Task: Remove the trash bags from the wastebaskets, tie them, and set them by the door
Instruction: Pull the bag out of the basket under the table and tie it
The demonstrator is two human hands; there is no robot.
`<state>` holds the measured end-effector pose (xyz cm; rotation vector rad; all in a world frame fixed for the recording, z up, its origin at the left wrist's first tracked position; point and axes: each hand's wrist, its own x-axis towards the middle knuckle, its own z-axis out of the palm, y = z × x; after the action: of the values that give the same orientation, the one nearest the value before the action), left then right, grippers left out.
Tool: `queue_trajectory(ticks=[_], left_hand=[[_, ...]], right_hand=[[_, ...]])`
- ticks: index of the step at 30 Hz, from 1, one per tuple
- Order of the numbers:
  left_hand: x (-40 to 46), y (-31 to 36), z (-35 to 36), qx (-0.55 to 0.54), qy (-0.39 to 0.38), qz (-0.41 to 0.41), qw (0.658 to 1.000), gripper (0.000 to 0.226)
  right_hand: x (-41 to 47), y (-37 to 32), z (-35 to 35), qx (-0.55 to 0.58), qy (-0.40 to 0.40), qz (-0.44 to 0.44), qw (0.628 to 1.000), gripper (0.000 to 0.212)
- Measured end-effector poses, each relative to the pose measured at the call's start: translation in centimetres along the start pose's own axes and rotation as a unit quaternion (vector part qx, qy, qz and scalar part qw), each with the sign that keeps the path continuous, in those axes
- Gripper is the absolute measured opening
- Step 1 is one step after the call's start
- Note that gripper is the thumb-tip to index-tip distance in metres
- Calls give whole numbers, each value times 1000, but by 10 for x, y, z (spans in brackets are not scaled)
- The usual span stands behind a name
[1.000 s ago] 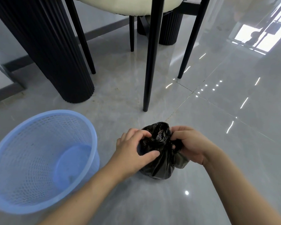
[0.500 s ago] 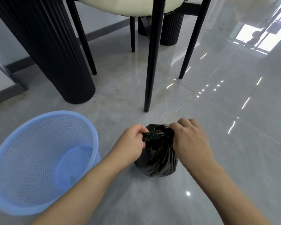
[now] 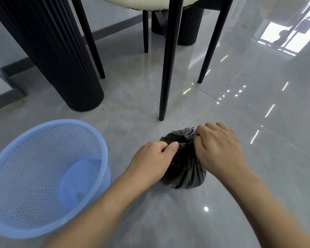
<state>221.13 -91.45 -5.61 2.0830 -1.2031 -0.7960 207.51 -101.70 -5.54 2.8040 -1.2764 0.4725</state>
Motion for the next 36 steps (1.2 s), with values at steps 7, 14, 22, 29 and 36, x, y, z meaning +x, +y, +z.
queue_trajectory(ticks=[7, 14, 22, 29, 36], left_hand=[[-4, -11, 3, 7, -29, -11, 1000, 55], [-27, -48, 12, 90, -72, -108, 987, 55], [-19, -70, 23, 138, -110, -150, 973, 46], [-22, -62, 9, 217, -69, 7, 974, 30], [-24, -25, -18, 284, -52, 221, 932, 31]], right_hand=[[17, 23, 2, 53, -113, -87, 988, 54], [25, 64, 25, -77, -141, -71, 984, 65], [18, 51, 29, -125, -241, -42, 962, 67], [18, 28, -6, 104, -427, 92, 893, 61], [-23, -4, 28, 662, -249, 347, 616, 31]])
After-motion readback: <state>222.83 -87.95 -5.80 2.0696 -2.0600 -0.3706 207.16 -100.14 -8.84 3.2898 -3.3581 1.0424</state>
